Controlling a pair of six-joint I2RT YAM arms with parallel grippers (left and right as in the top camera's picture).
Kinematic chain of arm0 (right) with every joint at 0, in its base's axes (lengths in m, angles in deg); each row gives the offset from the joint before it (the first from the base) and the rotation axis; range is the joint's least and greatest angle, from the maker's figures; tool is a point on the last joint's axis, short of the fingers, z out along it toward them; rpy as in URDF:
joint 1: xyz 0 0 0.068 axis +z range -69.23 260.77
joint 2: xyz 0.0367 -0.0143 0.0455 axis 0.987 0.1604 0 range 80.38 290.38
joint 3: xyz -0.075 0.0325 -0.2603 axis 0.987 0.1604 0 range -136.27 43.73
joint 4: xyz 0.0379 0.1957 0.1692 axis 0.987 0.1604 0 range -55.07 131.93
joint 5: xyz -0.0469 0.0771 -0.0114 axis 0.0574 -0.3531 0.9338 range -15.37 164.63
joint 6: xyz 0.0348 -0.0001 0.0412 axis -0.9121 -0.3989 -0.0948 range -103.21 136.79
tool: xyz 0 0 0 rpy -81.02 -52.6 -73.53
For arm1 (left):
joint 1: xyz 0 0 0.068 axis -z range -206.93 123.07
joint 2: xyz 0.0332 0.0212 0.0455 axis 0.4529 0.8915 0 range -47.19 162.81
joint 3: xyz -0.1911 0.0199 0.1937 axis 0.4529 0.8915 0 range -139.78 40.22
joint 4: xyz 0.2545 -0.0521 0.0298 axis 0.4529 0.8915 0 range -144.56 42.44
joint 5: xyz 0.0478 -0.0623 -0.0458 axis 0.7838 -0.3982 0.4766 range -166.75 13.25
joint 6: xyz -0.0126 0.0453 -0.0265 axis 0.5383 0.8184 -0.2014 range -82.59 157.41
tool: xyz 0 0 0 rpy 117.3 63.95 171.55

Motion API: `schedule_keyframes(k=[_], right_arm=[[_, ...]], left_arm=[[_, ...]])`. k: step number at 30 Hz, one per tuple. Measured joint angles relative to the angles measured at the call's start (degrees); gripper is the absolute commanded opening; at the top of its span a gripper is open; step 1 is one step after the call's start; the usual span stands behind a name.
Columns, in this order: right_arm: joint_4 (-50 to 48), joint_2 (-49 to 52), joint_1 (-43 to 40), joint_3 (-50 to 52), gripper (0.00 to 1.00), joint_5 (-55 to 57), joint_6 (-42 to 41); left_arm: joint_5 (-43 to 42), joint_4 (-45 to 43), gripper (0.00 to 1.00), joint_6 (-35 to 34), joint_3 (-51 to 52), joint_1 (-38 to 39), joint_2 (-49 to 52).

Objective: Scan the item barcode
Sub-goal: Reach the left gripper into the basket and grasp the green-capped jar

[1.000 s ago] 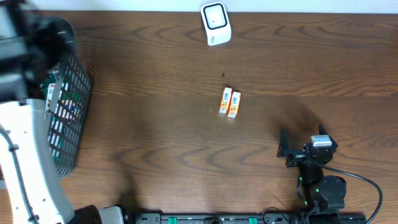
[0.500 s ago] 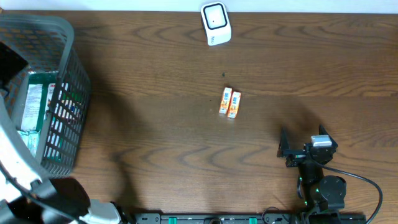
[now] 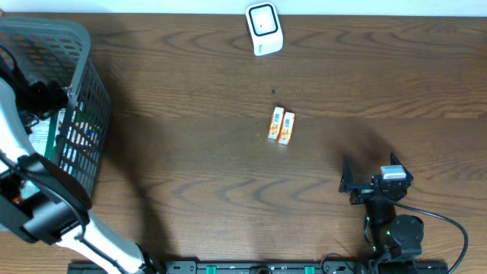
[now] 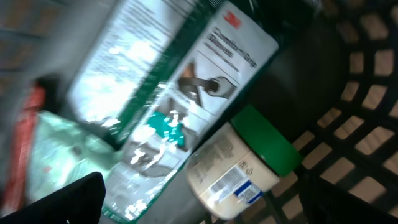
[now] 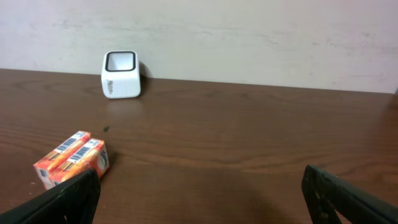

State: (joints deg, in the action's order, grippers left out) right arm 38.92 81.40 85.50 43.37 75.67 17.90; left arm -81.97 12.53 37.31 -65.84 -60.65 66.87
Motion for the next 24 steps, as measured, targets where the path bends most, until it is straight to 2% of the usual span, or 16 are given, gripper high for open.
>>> schedule_keyframes(k=[7, 12, 14, 24], right_arm=[[0.0, 0.0, 0.0, 0.0, 0.99, 0.0, 0.0], [0.0, 0.0, 0.0, 0.0, 0.99, 0.0, 0.0], [0.0, 0.0, 0.0, 0.0, 0.99, 0.0, 0.0], [0.0, 0.0, 0.0, 0.0, 0.99, 0.0, 0.0]], left_arm=[[-2.8, 0.0, 0.95, 3.9, 0.6, 0.0, 6.3], [-7.0, 0.0, 0.94, 6.3, 0.6, 0.0, 7.5], [-8.2, 0.1, 0.91, 6.7, 0.6, 0.1, 7.9], [-8.0, -0.2, 0.89, 7.7, 2.2, 0.1, 9.6]])
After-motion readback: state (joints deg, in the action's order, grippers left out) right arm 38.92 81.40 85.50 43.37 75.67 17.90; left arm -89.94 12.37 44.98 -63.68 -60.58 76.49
